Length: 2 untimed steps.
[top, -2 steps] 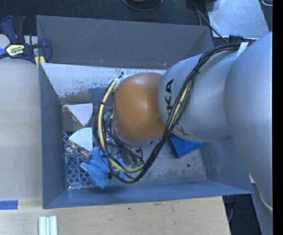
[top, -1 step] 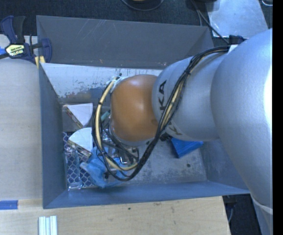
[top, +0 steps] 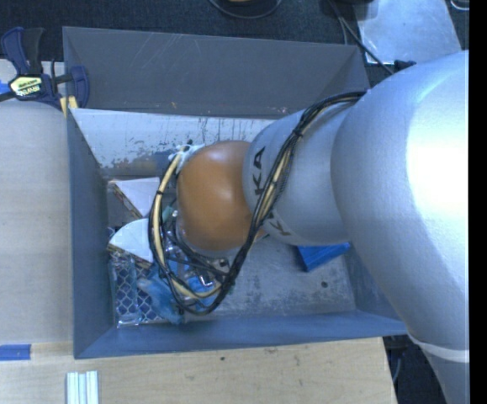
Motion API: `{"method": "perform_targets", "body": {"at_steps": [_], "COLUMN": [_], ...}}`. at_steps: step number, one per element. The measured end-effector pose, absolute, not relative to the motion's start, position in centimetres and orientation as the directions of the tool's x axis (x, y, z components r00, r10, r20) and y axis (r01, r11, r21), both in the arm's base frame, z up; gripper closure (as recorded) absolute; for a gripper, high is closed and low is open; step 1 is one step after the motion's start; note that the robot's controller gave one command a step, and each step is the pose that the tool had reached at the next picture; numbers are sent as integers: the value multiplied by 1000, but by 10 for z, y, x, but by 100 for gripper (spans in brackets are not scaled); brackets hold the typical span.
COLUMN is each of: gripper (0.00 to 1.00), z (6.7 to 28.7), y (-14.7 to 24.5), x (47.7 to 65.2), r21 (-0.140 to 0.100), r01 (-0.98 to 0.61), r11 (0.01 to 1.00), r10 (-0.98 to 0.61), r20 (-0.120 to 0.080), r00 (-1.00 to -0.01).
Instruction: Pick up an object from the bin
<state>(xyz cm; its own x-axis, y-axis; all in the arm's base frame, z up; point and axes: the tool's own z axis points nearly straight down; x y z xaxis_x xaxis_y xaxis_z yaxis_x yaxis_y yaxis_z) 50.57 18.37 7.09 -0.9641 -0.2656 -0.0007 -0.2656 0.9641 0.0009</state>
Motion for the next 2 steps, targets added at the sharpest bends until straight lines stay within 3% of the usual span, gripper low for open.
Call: {"method": "perform_targets", "body": {"at_steps": [1, 2], "gripper": [100, 100], "z": [72, 72], "y": [196, 196], "x": [541, 541], "r21": [1, 1], "r01": [-98, -98], "r11": [995, 995], "r10": [-98, -98], "r20": [-5, -5], "r00": [-995, -995]}}
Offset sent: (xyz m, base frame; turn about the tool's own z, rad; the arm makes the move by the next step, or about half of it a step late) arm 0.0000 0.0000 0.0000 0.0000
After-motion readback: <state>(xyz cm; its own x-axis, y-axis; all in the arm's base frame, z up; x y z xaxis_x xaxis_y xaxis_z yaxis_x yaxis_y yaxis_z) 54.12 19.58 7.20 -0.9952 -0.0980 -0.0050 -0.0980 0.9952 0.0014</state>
